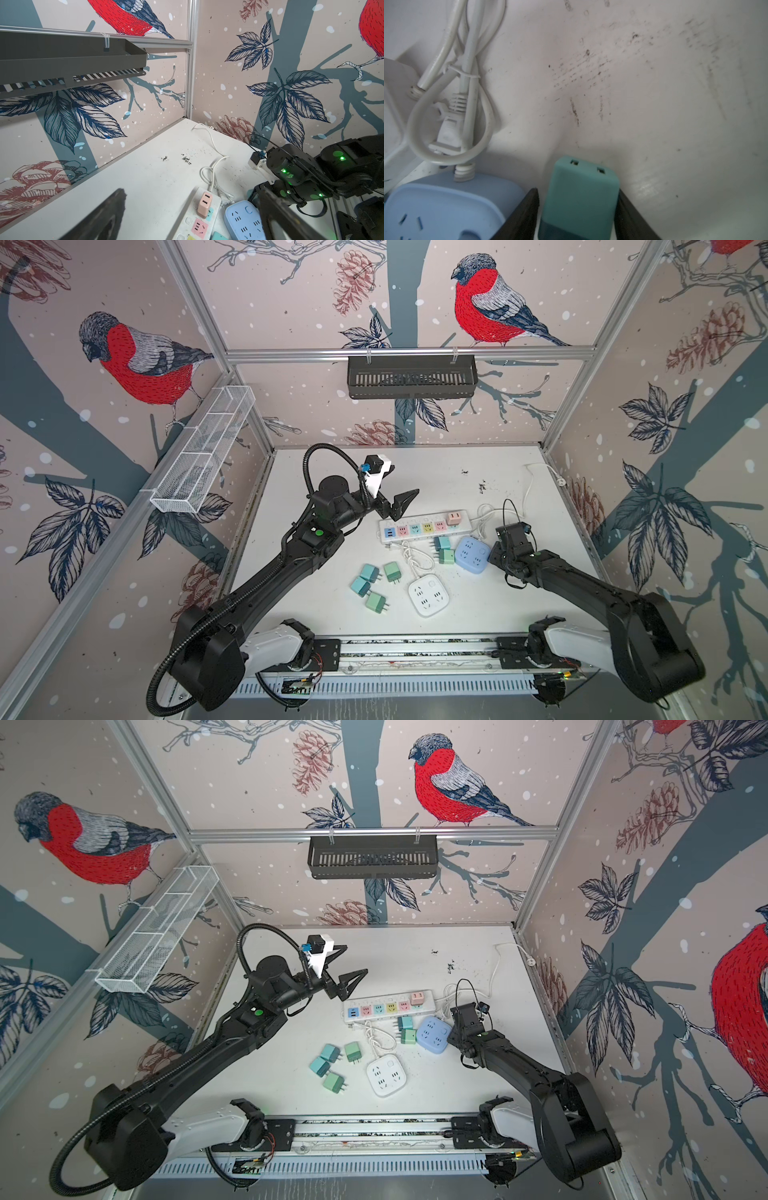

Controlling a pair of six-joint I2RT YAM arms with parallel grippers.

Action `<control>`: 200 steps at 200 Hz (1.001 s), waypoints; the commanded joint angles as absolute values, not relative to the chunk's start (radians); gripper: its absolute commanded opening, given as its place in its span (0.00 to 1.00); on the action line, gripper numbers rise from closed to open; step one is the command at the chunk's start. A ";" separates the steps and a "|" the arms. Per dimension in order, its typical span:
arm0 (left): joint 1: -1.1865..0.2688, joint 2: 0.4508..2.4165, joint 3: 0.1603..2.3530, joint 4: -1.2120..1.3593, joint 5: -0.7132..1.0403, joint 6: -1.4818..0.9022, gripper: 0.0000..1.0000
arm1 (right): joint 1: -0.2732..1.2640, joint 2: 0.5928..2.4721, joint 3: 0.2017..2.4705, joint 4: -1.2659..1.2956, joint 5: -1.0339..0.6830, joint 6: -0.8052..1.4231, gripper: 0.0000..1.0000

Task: Insert the plug
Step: 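Close the right gripper on the teal adapter while the left arm draws back, then lift the teal adapter with the right gripper toward the power strip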

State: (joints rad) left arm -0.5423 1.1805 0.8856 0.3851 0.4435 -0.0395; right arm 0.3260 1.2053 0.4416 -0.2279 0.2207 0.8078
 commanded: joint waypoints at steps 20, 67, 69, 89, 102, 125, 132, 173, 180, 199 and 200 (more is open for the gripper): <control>-0.545 1.171 0.873 0.462 0.437 -0.018 0.98 | 0.327 1.207 0.442 -0.211 0.225 0.801 0.58; -0.546 1.156 0.844 0.507 0.436 -0.031 0.98 | 0.327 1.296 0.481 -0.230 0.210 0.782 0.61; -0.546 1.153 0.841 0.511 0.436 -0.030 0.98 | 0.328 1.299 0.483 -0.230 0.208 0.781 0.60; -0.545 1.144 0.821 0.536 0.415 -0.023 0.98 | 0.333 1.311 0.488 -0.231 0.205 0.779 0.56; -0.546 1.148 0.826 0.526 0.400 -0.019 0.98 | 0.340 1.293 0.483 -0.231 0.213 0.783 0.49; -0.546 1.166 0.842 0.512 0.391 -0.022 0.99 | 0.343 1.257 0.471 -0.230 0.221 0.784 0.45; -0.545 1.169 0.842 0.520 0.377 -0.035 0.99 | 0.343 1.229 0.472 -0.236 0.225 0.781 0.45; -0.545 1.163 0.839 0.518 0.424 -0.019 0.90 | 0.387 1.074 0.511 -0.279 0.317 0.738 0.35; -0.546 1.163 0.839 0.518 0.430 -0.015 0.88 | 0.404 1.033 0.522 -0.281 0.336 0.726 0.33; -0.547 1.167 0.844 0.511 0.467 0.014 0.87 | 0.473 0.923 0.549 -0.262 0.386 0.685 0.28; -0.547 1.167 0.845 0.510 0.471 0.015 0.87 | 0.479 0.918 0.551 -0.260 0.389 0.683 0.27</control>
State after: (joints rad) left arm -0.5453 1.1683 0.8326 0.4625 0.4042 -0.0246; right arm 0.4156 1.0145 0.5167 -0.2691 0.2928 0.7486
